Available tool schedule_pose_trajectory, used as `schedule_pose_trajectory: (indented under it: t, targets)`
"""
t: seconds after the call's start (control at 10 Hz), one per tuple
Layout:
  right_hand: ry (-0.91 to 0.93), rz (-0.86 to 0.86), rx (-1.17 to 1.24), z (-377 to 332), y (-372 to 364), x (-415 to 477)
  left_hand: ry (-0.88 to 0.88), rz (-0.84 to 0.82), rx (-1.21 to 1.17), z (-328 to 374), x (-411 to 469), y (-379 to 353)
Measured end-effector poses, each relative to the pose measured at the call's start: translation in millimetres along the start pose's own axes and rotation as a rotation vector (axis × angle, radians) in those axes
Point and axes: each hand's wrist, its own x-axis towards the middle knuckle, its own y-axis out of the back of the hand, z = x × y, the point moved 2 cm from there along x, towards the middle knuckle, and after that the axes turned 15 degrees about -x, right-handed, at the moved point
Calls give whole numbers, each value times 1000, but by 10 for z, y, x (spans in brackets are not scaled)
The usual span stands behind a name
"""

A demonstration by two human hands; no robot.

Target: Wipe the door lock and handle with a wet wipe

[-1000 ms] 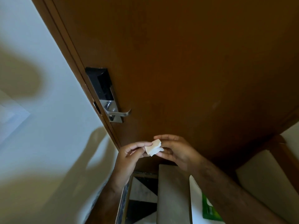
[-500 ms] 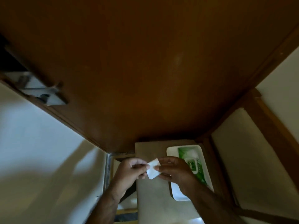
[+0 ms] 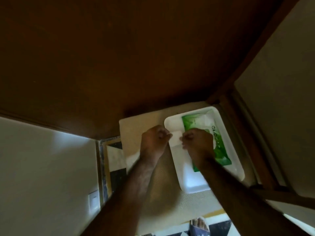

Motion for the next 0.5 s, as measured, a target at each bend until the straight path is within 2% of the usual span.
schedule_pose_trajectory:
  t: [0.1,0.3,0.4,0.5]
  targets:
    - [81,90,-277,15,-48,240,-27,25,35,-36,173,-165]
    - [258,193,-684,-1,-164,347,-222,54,270,30,268,-372]
    - [279,258,-760,-32,-137,255,-234,93,282,18,170,-269]
    - [385,385,-822,-125,71,159,-349,145,398,122,8,-35]
